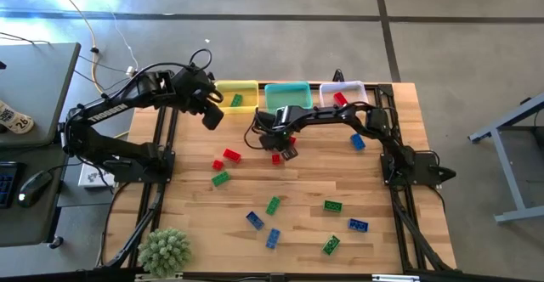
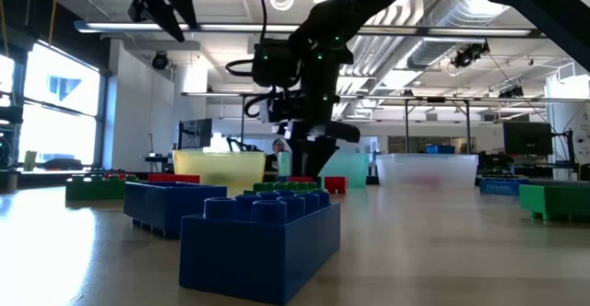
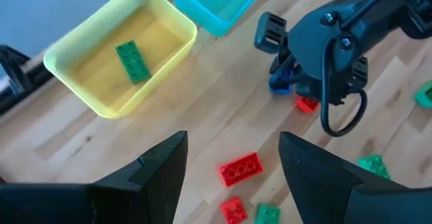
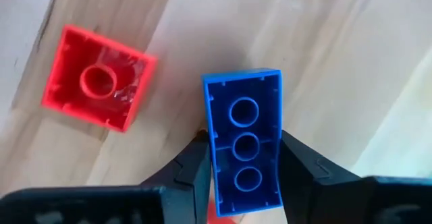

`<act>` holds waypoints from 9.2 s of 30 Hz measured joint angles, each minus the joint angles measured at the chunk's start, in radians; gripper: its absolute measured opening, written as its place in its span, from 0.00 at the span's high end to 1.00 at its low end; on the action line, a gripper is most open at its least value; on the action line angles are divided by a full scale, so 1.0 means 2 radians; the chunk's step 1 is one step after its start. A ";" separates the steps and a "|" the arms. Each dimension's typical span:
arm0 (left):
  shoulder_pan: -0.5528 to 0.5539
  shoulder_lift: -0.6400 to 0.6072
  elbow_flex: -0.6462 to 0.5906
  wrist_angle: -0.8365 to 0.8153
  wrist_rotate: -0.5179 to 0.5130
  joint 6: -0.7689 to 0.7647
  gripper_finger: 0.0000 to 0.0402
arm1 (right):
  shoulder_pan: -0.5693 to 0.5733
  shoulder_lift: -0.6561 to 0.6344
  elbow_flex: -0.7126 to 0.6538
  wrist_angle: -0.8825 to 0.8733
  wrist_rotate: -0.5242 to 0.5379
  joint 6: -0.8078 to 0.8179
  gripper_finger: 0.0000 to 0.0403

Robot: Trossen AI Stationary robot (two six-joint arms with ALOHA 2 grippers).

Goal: Sort & place blocks by color
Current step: Put the blue game piece into the blue bin, then put the red game piece into the white bin

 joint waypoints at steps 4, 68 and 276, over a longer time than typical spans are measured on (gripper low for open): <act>0.000 0.000 0.000 0.000 -0.010 0.032 0.44 | 0.000 0.000 0.011 -0.009 0.007 0.065 0.74; -0.053 0.172 0.000 0.000 -0.013 0.246 0.44 | -0.186 0.036 0.206 -0.211 0.020 0.284 0.74; -0.127 0.044 -0.170 0.315 -0.204 0.223 0.44 | -0.113 -0.040 0.244 -0.361 0.216 0.470 0.82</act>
